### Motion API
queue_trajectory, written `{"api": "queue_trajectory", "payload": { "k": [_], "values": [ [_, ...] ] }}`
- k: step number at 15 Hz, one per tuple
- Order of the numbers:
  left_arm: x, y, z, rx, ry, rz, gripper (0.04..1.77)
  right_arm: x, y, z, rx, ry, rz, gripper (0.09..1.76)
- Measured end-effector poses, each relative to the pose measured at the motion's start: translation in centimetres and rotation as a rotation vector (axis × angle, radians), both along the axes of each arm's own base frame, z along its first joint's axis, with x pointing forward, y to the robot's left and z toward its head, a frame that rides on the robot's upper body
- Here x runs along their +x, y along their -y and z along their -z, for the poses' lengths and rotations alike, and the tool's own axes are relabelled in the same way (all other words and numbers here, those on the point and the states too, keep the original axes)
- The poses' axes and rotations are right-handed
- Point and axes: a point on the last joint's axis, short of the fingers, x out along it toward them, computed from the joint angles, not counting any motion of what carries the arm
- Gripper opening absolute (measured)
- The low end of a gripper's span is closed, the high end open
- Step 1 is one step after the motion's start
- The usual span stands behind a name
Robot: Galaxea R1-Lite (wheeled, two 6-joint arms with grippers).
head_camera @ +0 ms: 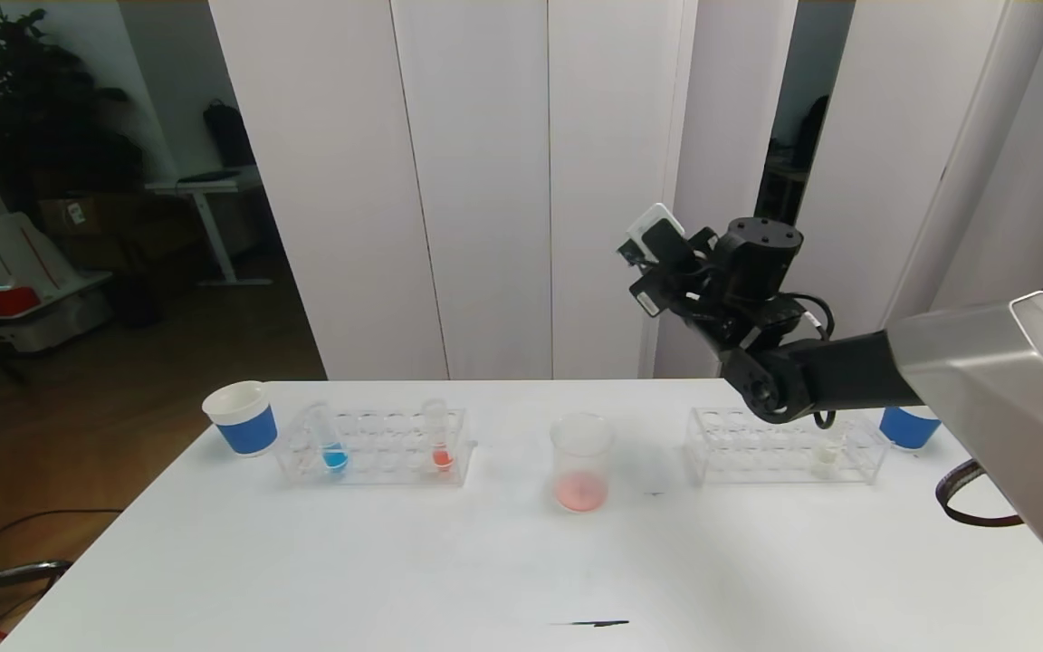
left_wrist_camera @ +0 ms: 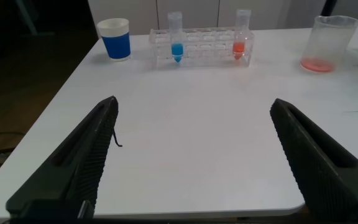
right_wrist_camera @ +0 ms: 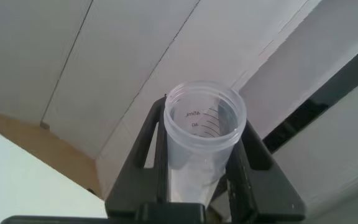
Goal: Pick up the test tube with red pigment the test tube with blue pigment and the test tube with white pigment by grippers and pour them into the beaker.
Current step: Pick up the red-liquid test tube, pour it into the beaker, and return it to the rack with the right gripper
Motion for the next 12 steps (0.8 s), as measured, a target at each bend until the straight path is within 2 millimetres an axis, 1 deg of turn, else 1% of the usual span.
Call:
{"api": "queue_trajectory", "payload": {
  "k": [4, 6, 9, 12],
  "values": [
    [0.0, 0.0, 0.0, 0.0, -0.001, 0.0, 1.75, -0.2, 1.2, 0.4, 0.309, -0.132, 0.021, 0.59],
    [0.0, 0.0, 0.0, 0.0, 0.0, 0.001, 1.75, -0.3, 2.0, 0.5, 0.437, -0.174, 0.072, 0.59],
    [0.0, 0.0, 0.0, 0.0, -0.001, 0.001, 1.75, -0.8, 2.9, 0.4, 0.552, -0.247, 0.105, 0.59],
    [0.0, 0.0, 0.0, 0.0, 0.0, 0.0, 1.75, -1.3, 3.7, -0.8, 0.587, -0.237, 0.158, 0.59]
  ]
}}
